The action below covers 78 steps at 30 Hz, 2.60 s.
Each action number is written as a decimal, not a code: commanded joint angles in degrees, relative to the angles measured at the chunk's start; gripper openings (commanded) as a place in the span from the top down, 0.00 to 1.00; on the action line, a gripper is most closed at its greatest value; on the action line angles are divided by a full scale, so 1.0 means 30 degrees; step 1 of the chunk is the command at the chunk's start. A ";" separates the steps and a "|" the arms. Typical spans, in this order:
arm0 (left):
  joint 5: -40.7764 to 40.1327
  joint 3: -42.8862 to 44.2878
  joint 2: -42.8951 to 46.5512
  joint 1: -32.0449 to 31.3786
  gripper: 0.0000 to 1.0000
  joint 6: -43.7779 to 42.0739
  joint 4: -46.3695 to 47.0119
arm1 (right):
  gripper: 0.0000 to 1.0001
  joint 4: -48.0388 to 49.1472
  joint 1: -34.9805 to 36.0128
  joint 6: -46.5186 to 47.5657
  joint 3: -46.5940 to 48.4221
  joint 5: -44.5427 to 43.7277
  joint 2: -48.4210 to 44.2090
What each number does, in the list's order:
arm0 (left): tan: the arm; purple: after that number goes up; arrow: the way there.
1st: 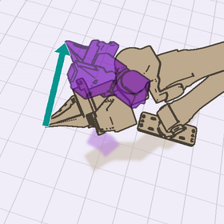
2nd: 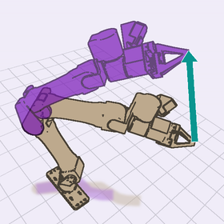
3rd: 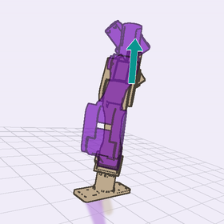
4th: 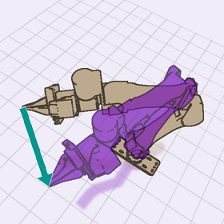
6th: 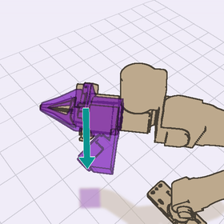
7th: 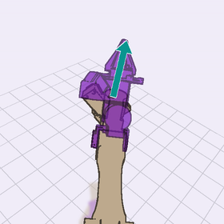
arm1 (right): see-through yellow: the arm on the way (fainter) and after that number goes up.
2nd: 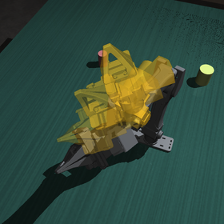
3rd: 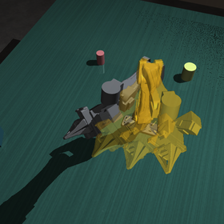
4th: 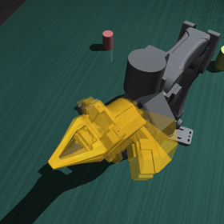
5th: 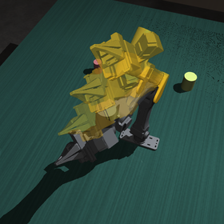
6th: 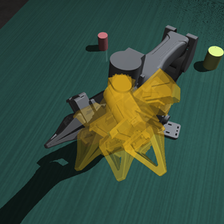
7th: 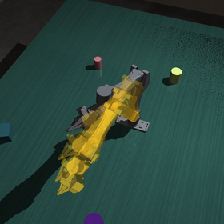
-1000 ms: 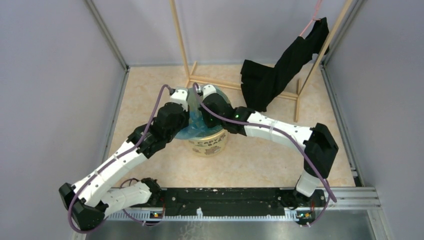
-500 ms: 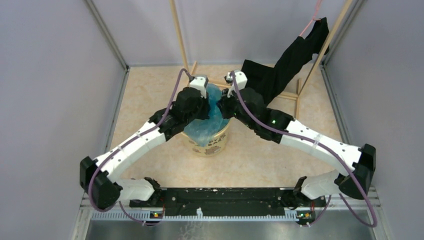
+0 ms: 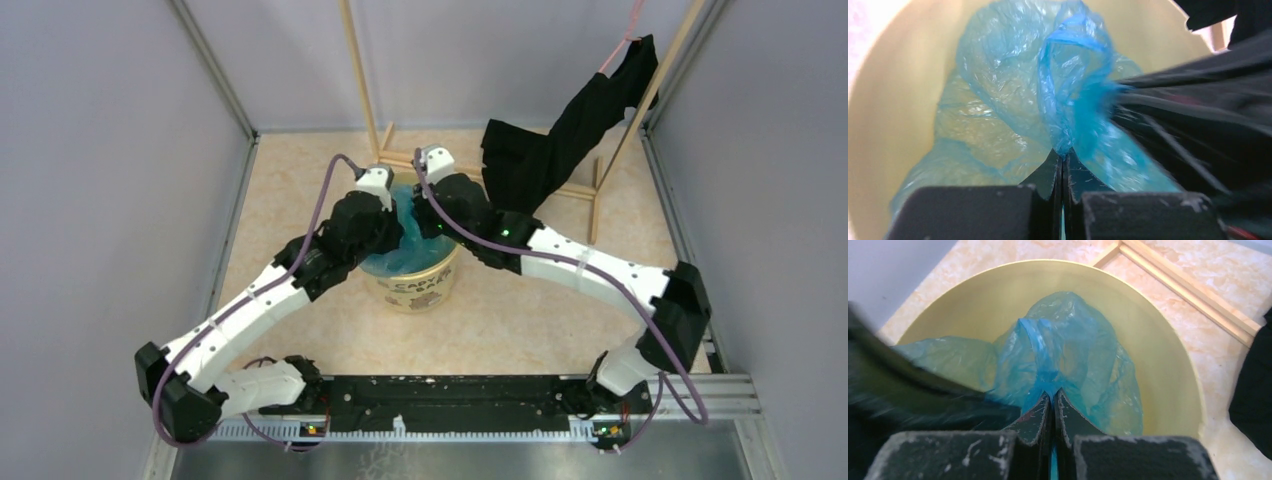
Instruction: Put the trash bags into the trash bin
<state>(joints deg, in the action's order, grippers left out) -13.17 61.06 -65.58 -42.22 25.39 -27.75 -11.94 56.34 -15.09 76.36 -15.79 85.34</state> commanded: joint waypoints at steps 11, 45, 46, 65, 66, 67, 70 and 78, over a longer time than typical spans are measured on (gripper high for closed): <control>-0.1986 0.2280 0.0101 0.0098 1.00 -0.1154 0.0179 | 1.00 0.1066 -0.0685 -0.1228 0.0349 0.0917 0.3113; 0.1047 0.5093 0.6455 0.1757 0.06 -0.0165 -0.4812 | 1.00 0.1560 -0.2492 -0.3006 -0.4167 0.4191 -0.7993; 0.1474 0.5640 0.6396 0.1741 0.02 0.0137 -0.5674 | 1.00 0.1624 -0.2490 -0.3045 -0.4206 0.4298 -0.7997; 0.3346 0.8738 0.0356 -0.3873 0.02 0.0286 -0.7647 | 1.00 0.2527 -0.2489 -0.3822 -0.4758 0.5575 -0.8215; 0.1384 0.8911 0.0056 -0.5116 0.02 0.0534 -0.8240 | 1.00 0.2530 -0.2490 -0.3774 -0.4854 0.5523 -0.8252; -0.0256 0.9120 -0.0312 -0.5992 0.03 0.0895 -0.8805 | 1.00 0.2496 -0.2490 -0.3705 -0.4922 0.5446 -0.8286; -0.3716 0.9177 -0.0376 -0.7537 0.09 0.1942 -0.9765 | 1.00 0.2515 -0.2494 -0.3500 -0.5010 0.5324 -0.8351; -0.5820 0.8334 0.0006 -0.8517 0.28 0.2700 -0.9133 | 1.00 0.2567 -0.2490 -0.3175 -0.5214 0.5322 -0.8377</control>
<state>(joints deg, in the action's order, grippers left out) -23.35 85.76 -67.37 -67.20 31.90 -55.86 -6.63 48.90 -25.71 60.73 0.10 61.78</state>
